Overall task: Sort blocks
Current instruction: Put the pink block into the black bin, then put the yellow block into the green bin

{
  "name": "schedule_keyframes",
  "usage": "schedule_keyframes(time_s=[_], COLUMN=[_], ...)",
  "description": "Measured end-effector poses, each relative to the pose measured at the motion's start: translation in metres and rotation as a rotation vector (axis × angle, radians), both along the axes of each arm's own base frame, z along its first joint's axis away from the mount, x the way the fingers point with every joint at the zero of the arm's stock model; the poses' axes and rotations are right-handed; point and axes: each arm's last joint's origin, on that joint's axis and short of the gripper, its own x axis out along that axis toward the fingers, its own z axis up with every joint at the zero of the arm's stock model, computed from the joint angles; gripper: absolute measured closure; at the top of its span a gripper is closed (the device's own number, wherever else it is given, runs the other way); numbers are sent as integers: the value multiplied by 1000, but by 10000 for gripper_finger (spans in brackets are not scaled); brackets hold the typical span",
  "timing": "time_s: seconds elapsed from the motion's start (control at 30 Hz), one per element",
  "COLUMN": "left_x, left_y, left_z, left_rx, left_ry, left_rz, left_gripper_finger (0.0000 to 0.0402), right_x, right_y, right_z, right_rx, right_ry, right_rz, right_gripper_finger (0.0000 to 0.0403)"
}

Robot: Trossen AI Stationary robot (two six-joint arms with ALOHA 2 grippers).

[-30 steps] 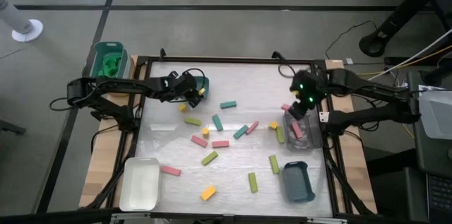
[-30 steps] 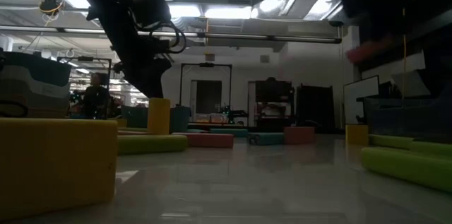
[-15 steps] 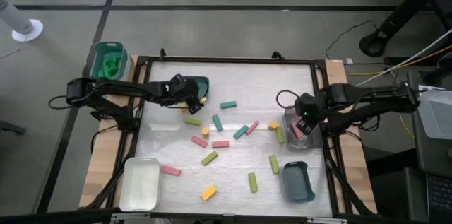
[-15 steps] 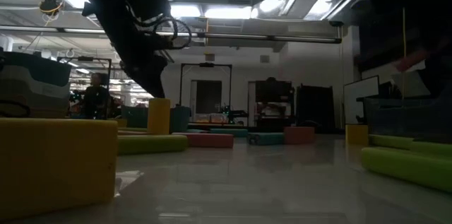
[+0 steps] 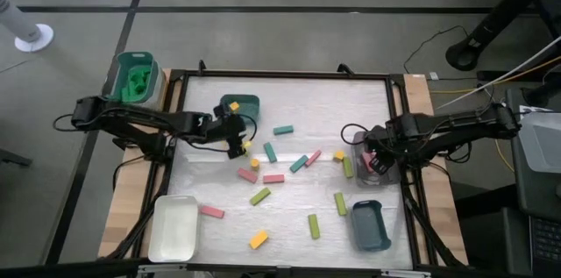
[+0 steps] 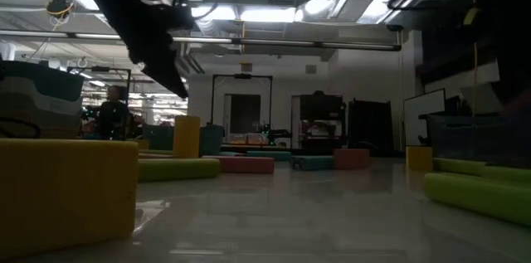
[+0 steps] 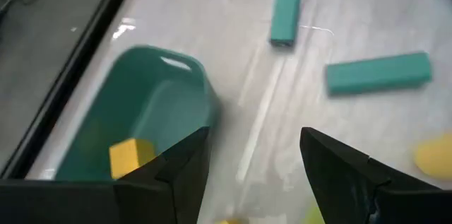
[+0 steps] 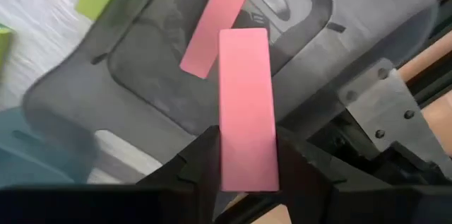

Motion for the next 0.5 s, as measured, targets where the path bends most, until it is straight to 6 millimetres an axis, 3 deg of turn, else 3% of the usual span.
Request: schedule_keyframes(time_s=[0.3, 0.5], left_x=[-19, -28], left_y=[-9, -7], left_z=[-9, -12], left_rx=[-162, -224], left_ry=[51, 56], left_rz=[246, 415], left_gripper_finger=[196, 196], right_x=[1, 1], right_y=[0, 0], right_z=[-12, -12], right_rx=[9, 9], right_ry=[-6, -6], right_rz=[0, 0], right_gripper_finger=[218, 213])
